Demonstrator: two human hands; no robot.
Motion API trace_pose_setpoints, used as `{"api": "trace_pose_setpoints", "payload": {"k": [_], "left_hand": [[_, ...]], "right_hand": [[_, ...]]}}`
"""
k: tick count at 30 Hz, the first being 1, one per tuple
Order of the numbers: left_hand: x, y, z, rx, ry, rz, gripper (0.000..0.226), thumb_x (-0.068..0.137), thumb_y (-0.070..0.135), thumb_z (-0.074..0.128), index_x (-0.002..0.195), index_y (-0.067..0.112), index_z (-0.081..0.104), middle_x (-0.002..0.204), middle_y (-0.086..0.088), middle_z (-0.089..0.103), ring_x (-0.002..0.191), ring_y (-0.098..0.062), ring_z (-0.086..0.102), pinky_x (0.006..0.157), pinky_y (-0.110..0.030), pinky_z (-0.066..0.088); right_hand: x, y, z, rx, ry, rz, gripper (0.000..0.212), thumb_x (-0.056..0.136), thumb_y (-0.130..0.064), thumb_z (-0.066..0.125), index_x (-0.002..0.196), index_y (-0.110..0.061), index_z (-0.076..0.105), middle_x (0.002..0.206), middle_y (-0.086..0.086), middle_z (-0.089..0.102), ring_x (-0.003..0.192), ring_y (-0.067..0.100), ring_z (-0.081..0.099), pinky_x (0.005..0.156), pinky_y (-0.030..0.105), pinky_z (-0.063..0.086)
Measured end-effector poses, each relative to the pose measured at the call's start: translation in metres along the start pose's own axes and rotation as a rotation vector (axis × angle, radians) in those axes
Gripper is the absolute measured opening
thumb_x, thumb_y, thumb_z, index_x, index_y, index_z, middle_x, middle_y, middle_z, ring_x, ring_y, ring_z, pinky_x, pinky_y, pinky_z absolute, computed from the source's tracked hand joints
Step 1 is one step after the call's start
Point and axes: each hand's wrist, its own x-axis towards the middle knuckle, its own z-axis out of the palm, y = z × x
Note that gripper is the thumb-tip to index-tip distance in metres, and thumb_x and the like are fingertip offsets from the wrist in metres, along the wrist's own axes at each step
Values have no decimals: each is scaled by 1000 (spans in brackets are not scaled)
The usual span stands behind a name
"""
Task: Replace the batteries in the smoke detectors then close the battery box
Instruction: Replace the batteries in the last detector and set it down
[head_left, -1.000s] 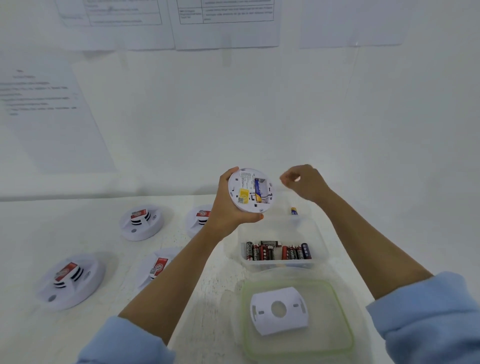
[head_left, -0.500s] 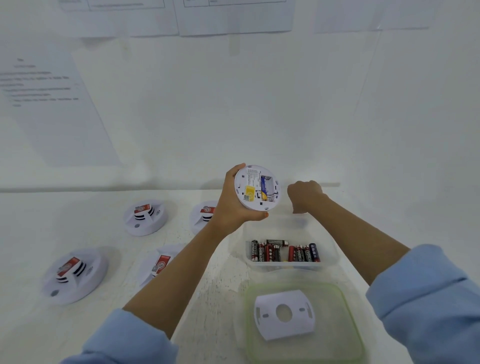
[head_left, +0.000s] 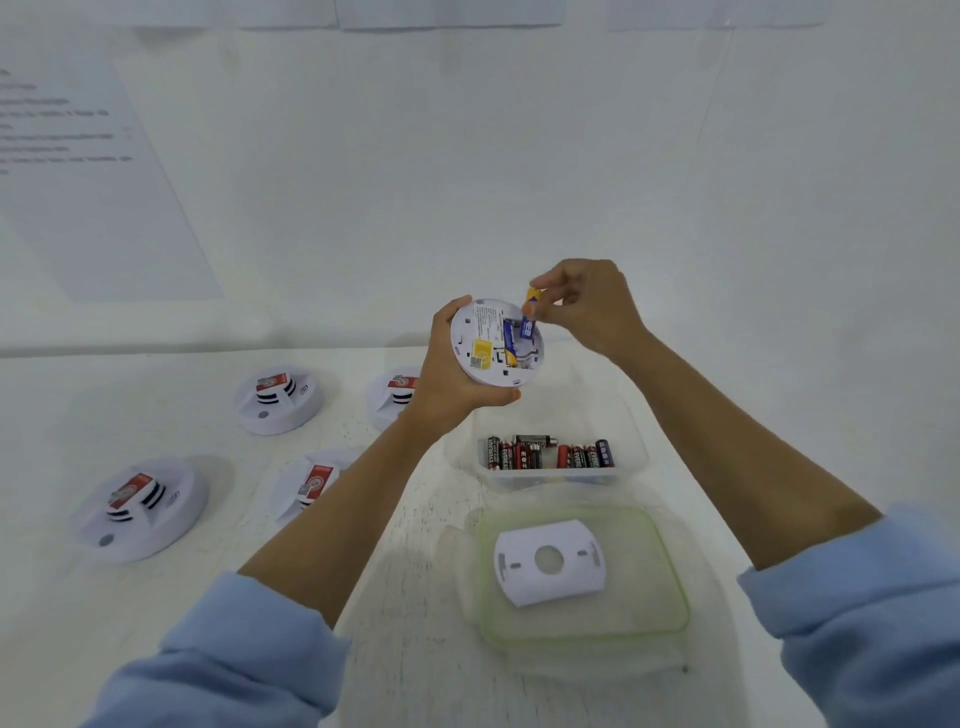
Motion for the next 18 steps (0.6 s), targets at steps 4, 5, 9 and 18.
{"api": "trace_pose_setpoints", "payload": {"k": [4, 5, 9, 18], "left_hand": [[-7, 11, 1, -24, 17, 16, 102, 46, -3, 79, 131, 13, 25, 120, 10, 44, 105, 7, 53, 82, -17, 51], [-9, 13, 1, -32, 23, 17, 101, 46, -3, 78, 130, 14, 26, 119, 11, 44, 103, 9, 53, 81, -15, 51], [-21, 15, 1, -62, 30, 17, 98, 47, -7, 75, 129, 14, 26, 117, 10, 45, 99, 12, 54, 78, -13, 50], [-43, 18, -5, -57, -12, 20, 102, 48, -19, 78, 132, 7, 26, 114, 8, 46, 95, 13, 55, 73, -10, 49]], "right_hand": [[-20, 4, 15, -194, 10, -84, 25, 77, -18, 73, 100, -11, 69, 97, 5, 62, 67, 0, 51, 63, 16, 40], [-25, 4, 18, -177, 6, -80, 26, 79, -18, 71, 103, -11, 67, 101, 7, 62, 73, 10, 56, 67, 21, 45], [-45, -2, 31, -72, -10, -17, 23, 87, -11, 60, 107, -1, 64, 107, 13, 63, 89, 30, 65, 69, 26, 51], [-81, -7, 36, -188, -50, -60, 29, 96, -17, 45, 117, -5, 62, 127, 9, 54, 104, 18, 56, 72, 3, 41]]}}
